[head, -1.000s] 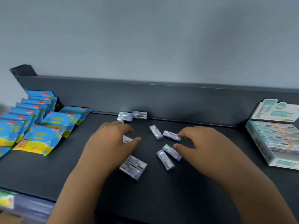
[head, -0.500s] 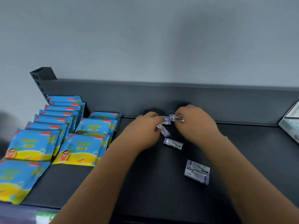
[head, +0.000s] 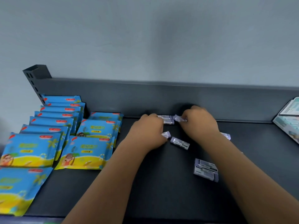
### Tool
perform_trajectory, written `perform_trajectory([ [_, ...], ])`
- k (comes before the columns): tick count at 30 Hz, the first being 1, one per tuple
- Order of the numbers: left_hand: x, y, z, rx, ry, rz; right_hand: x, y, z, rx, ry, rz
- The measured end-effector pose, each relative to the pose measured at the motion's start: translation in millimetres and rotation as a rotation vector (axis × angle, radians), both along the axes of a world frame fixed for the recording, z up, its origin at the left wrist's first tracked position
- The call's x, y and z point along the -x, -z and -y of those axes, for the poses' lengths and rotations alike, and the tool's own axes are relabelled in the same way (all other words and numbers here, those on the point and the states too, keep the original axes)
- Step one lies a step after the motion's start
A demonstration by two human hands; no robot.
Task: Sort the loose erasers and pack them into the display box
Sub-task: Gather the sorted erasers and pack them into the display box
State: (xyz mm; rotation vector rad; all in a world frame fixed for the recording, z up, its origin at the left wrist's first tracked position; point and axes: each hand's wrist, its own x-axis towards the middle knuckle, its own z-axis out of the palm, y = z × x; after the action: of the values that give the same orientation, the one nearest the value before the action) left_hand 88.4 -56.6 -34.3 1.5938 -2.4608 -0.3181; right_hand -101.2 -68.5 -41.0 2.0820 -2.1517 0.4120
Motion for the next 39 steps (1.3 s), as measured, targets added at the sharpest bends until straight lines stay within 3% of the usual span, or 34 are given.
perform_trajectory([
  [8,-4.2,-1.2,-6.5,-0.052,-0.064,-0.273,3.9,-10.9,-9.6,-0.103,0.008,-0.015],
  [16,9.7,-24.0,-17.8,-0.047,-0.031,-0.399,34.4,-29.8,-53.1,-0.145,-0.113,0.203],
  [20,28.0,-35.3,-27.0,-0.028,-0.049,-0.534,56.0,-34.6,-73.5,-0.082,-0.136,0.224],
  [24,57.9,-37.6,-39.6,-0.200,-0.108,-0.813,86.3,-31.5,-86.1,-0.021,-0.137,0.292],
  [28,94.2,-32.8,-52.0,-0.310,-0.187,-0.967,122.2,-27.1,-97.1,0.000,-0.142,0.328],
  [33,146.3,-28.9,-65.3,-0.294,-0.245,-1.008,173.5,-26.3,-109.8,-0.007,-0.158,0.322],
  [39,203.7,-18.3,-79.0,-0.156,-0.235,-0.860,230.5,-30.9,-124.6,-0.015,-0.182,0.328],
])
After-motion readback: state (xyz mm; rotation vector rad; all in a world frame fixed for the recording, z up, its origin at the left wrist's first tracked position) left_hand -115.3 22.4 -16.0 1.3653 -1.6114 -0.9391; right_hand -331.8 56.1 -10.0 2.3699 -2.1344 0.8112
